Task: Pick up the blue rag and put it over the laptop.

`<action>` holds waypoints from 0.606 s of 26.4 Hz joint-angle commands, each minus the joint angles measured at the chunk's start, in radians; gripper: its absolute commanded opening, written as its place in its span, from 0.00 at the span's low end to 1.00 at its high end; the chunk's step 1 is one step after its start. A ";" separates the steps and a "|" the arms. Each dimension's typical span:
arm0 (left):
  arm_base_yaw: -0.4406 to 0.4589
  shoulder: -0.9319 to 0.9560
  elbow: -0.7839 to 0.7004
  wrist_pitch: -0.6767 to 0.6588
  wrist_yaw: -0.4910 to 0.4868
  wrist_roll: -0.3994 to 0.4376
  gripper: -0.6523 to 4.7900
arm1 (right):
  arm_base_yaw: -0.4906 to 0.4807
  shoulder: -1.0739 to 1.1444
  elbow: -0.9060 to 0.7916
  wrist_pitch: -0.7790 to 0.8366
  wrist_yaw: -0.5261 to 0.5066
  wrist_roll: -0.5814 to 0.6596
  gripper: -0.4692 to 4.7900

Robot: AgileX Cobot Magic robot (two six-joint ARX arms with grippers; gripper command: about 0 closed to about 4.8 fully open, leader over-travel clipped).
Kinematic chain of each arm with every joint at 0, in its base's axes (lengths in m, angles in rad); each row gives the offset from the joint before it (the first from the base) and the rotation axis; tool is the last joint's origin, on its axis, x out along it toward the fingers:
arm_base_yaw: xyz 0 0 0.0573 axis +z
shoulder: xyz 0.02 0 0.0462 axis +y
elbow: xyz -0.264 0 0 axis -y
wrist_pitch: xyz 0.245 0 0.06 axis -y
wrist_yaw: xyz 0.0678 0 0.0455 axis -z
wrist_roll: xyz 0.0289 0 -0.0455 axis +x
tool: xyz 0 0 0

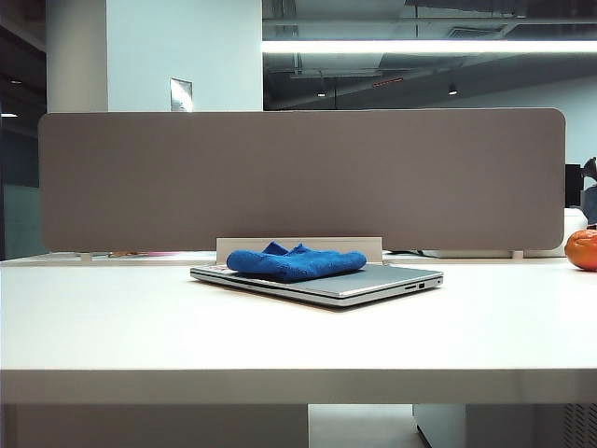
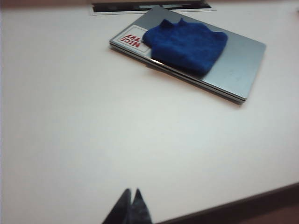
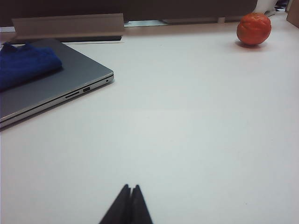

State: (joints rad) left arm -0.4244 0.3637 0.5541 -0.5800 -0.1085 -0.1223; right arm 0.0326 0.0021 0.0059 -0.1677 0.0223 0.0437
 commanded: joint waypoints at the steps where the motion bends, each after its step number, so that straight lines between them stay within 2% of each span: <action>1: 0.065 0.000 -0.011 0.021 -0.010 0.017 0.11 | 0.000 -0.002 -0.005 0.010 0.002 -0.003 0.08; 5: 0.167 -0.004 -0.060 0.082 -0.010 0.018 0.11 | 0.000 -0.002 -0.005 0.010 0.002 -0.003 0.08; 7: 0.257 -0.027 -0.151 0.240 0.001 0.009 0.11 | 0.000 -0.002 -0.005 0.009 0.002 -0.003 0.08; 11: 0.290 -0.079 -0.259 0.407 -0.004 0.011 0.11 | 0.000 -0.002 -0.005 0.009 0.002 -0.003 0.08; 16: 0.330 -0.154 -0.388 0.549 0.003 0.016 0.11 | 0.000 -0.002 -0.005 0.007 0.002 -0.003 0.08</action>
State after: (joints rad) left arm -0.1062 0.2214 0.1852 -0.0788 -0.1135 -0.1074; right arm 0.0322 0.0021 0.0059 -0.1696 0.0223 0.0437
